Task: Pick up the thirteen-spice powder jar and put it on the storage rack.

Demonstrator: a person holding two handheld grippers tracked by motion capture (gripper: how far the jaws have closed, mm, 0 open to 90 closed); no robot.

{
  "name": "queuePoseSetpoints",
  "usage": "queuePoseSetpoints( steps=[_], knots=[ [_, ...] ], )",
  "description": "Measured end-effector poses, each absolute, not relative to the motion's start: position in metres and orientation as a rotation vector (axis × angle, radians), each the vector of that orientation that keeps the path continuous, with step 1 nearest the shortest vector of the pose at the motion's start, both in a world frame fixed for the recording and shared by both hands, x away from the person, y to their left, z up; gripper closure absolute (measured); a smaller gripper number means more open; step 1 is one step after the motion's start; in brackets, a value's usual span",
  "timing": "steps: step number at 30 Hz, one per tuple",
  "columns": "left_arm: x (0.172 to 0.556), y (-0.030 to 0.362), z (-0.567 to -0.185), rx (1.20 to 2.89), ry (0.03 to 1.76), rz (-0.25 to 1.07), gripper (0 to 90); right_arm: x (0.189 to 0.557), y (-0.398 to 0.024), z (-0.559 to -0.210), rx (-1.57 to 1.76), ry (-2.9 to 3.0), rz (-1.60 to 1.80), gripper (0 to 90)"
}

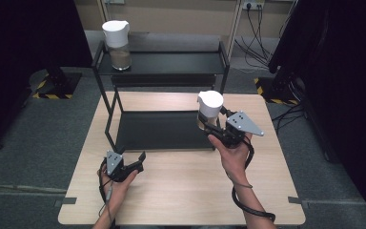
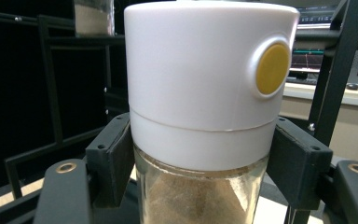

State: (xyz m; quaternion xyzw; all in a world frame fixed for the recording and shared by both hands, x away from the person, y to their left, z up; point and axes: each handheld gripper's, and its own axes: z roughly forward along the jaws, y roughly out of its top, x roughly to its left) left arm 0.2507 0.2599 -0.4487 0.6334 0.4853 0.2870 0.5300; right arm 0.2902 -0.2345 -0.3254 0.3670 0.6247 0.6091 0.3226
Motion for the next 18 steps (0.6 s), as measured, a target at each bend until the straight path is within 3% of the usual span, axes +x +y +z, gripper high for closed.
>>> queuePoseSetpoints(
  steps=[18],
  knots=[
    [0.251, 0.260, -0.449, 1.511, 1.162, 0.682, 11.7, 0.301, -0.236, -0.299, 0.943, 1.610, 1.602, 30.6]
  ],
)
